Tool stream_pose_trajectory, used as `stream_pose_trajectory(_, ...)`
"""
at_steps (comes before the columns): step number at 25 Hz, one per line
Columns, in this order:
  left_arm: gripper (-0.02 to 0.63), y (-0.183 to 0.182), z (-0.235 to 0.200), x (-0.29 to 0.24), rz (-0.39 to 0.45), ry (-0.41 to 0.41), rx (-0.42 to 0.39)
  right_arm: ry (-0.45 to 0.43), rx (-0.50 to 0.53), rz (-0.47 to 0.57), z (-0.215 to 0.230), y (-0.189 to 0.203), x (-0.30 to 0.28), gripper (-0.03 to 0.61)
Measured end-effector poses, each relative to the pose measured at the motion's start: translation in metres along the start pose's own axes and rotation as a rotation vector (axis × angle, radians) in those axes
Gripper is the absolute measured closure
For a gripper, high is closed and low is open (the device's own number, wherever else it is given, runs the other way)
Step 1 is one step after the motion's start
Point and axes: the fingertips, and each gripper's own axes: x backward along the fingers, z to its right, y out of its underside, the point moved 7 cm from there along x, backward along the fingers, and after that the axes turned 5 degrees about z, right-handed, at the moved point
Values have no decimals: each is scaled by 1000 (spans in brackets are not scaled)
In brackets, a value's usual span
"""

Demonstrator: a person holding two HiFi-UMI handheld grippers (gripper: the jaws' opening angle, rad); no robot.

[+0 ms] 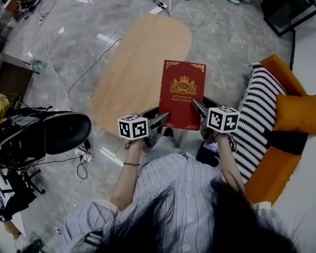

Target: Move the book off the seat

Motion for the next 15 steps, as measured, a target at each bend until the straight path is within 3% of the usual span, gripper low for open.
stream_pose_trajectory(7,337,-3,-46,22,85,-91,115,-81,83,-133,-22,-7,-71,383)
stream_pose_trajectory(15,337,-5,-64,19,163,-194,183,-173,168,-255,-21,-22,-121,385)
